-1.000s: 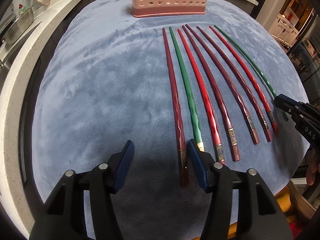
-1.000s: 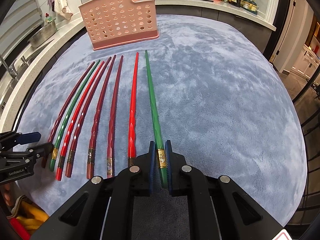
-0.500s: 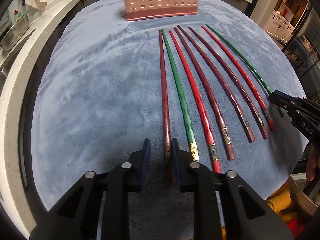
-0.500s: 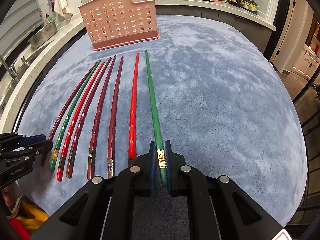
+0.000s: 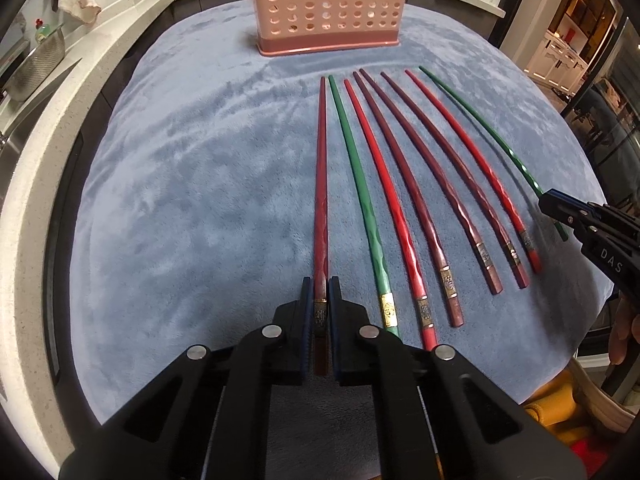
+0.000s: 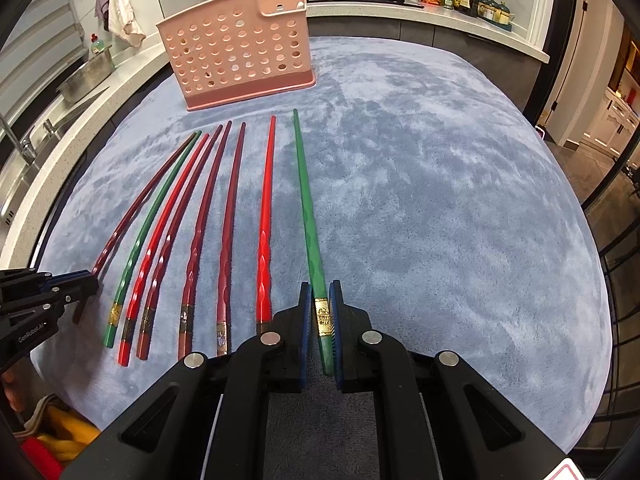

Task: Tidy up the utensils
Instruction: 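Grasp a green chopstick with the right tool while the left tool grasps a dark red chopstick, then lift both chopsticks, lower them into the pink holder and open both tools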

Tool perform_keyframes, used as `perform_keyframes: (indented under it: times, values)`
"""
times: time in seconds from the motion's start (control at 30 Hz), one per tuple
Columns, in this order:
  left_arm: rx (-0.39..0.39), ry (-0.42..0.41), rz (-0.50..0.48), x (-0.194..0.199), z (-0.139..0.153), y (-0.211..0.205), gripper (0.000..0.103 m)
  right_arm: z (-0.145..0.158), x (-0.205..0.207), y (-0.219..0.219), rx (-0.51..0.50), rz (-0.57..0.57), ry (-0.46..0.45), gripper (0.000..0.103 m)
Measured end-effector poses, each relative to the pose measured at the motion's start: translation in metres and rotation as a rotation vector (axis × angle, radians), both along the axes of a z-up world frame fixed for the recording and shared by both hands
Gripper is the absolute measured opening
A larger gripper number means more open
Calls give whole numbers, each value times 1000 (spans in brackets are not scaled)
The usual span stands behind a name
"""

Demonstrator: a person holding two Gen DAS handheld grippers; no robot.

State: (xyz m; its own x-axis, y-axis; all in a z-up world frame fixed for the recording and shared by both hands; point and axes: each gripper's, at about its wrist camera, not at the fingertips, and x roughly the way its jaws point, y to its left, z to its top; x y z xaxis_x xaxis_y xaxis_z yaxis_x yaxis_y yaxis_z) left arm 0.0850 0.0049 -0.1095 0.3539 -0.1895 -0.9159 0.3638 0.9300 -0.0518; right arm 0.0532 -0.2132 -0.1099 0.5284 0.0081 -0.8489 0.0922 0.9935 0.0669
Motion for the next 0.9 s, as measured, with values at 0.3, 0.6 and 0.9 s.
perform_keyframes:
  times: [0.3, 0.6, 0.9]
  values:
    - [-40, -48, 24, 1, 25, 7, 7, 20, -1, -3, 15, 1, -44, 8]
    - [-101, -151, 62, 10, 75, 19, 7, 74, 3, -3, 27, 18, -161, 7]
    - [-151, -280, 88, 35, 129, 26, 7, 124, 23, -9, 35, 21, -281, 7]
